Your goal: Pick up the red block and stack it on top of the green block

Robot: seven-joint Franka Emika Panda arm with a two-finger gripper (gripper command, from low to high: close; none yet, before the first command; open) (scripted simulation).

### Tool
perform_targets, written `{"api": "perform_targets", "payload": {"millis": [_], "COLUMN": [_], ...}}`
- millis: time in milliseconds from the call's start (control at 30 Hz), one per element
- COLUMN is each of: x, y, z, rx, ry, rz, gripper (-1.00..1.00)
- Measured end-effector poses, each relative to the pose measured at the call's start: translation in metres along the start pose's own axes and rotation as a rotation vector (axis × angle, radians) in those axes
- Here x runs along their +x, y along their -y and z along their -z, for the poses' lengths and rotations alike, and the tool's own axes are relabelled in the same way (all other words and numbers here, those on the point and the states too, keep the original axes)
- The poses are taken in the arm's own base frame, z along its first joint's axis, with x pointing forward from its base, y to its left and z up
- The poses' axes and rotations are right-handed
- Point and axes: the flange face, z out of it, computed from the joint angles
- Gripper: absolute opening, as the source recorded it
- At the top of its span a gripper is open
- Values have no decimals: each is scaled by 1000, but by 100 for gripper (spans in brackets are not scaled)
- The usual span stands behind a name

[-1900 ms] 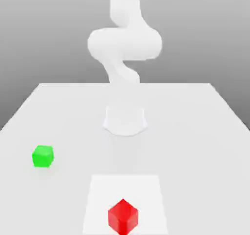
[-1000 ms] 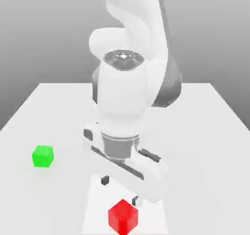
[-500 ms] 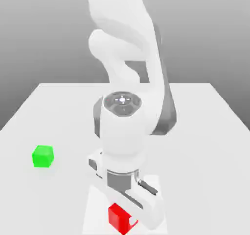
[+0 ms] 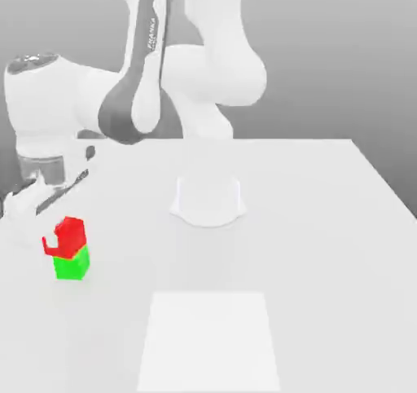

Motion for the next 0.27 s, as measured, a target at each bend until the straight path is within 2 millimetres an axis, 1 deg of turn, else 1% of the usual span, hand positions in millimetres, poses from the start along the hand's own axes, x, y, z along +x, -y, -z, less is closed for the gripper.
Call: {"api": "perform_targets", "payload": {"millis": [33, 67, 167, 200, 267], "x": [10, 14, 19, 20, 20], "y": [1, 2, 1, 0, 0], "z": [-8, -17, -44, -49, -49], "rx": [-2, -3, -3, -4, -3], "ry": [4, 6, 7, 7, 7], "rz": [-48, -72, -94, -95, -95], "gripper": [-100, -100, -100, 100, 100]}}
